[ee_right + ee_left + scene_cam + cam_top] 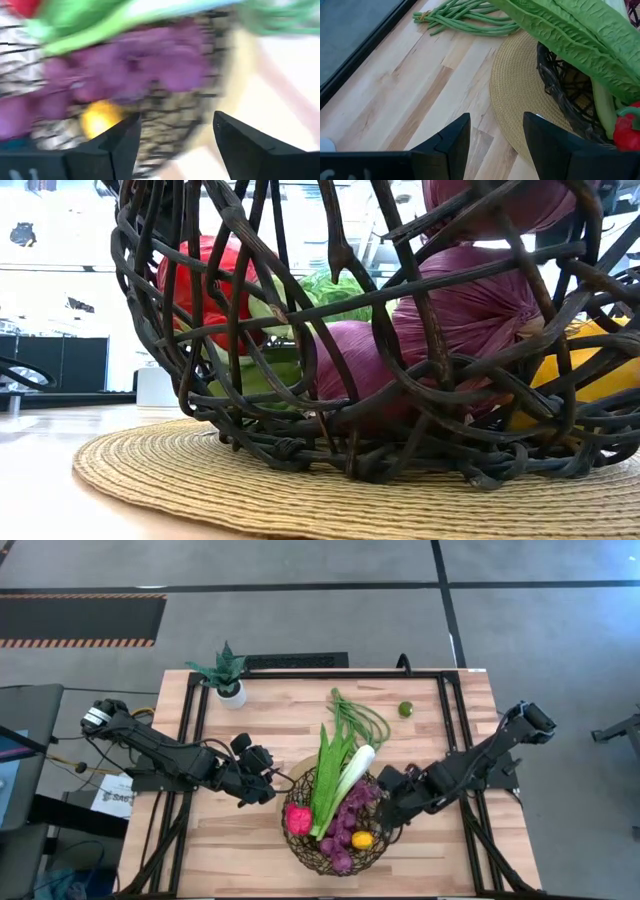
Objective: Build produce basket
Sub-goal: Put the green lime into the black basket
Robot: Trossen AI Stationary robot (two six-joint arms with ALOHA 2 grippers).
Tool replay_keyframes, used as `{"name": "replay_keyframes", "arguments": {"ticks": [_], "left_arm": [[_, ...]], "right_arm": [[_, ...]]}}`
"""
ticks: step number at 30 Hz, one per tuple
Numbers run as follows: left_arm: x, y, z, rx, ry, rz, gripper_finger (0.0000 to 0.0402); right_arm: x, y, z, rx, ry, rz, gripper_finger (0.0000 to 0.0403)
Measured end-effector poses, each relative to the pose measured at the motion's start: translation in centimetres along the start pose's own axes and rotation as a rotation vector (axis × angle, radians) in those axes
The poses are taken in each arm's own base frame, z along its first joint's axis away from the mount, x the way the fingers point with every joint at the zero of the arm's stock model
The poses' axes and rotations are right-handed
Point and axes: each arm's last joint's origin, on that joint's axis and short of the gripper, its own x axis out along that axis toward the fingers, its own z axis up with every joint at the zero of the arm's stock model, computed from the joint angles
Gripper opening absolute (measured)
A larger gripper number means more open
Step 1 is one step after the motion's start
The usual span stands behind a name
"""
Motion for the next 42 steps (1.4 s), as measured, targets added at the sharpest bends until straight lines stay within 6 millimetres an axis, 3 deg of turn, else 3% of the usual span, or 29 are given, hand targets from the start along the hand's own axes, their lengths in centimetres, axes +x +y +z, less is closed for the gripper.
{"name": "replay_keyframes", "arguments": {"ticks": [6, 12, 19, 26, 30, 37, 42], "left_arm": [[0.0, 0.0, 0.0, 0.000, 0.003, -0.004, 0.0171], [0.0, 0.0, 0.0, -0.005, 0.004, -0.005, 0.0171], [0.0, 0.0, 0.0, -0.007, 0.002, -0.006, 0.0171], [0.0, 0.0, 0.0, -0.008, 0.001, -0.007, 0.0171], [0.0, 0.0, 0.0, -0.008, 0.000, -0.006, 0.0171], [0.0, -0.1, 0.0, -0.008, 0.007, -0.015, 0.0171], [0.0, -0.1, 0.0, -0.032, 0.017, -0.026, 0.0171]], "right_arm": [[-0.2, -3.7, 1.6, -0.004, 0.007, -0.328, 0.0253], [-0.5, -8.0, 4.7, 0.104, 0.042, -0.556, 0.0253], [-3.1, -13.8, 8.2, 0.241, -0.049, -0.531, 0.0250], [-6.1, -18.6, 9.2, 0.389, -0.207, -0.441, 0.0232], [-4.0, -20.3, 8.6, 0.421, -0.222, -0.357, 0.0228], [3.3, -22.9, 7.2, 0.446, -0.127, -0.341, 0.0228], [5.0, -24.8, 8.0, 0.489, -0.094, -0.393, 0.0228]]}}
